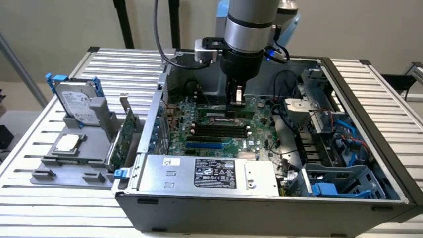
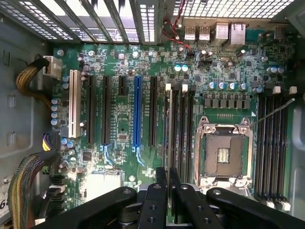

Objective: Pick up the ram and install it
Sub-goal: 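Insert the ram into the slot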

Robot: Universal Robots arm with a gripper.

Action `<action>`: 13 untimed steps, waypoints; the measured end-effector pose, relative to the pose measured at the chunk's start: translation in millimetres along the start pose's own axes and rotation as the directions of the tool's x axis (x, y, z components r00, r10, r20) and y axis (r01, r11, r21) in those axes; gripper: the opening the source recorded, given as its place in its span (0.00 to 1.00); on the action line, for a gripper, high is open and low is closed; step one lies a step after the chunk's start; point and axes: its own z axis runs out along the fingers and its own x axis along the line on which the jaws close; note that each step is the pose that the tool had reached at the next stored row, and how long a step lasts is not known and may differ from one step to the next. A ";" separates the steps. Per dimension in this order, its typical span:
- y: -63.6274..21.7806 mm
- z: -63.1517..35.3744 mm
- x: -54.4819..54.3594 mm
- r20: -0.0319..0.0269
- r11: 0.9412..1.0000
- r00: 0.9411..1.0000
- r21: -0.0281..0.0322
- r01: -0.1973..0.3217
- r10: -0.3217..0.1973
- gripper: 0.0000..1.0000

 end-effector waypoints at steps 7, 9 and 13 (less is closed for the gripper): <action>-0.2 12.8 -0.1 0.000 1.000 1.000 0.000 -0.004 0.004 0.14; 0.0 16.4 -0.1 0.000 1.000 1.000 0.000 -0.005 0.005 0.14; 1.3 23.6 -0.1 0.000 1.000 1.000 0.000 -0.005 0.005 0.14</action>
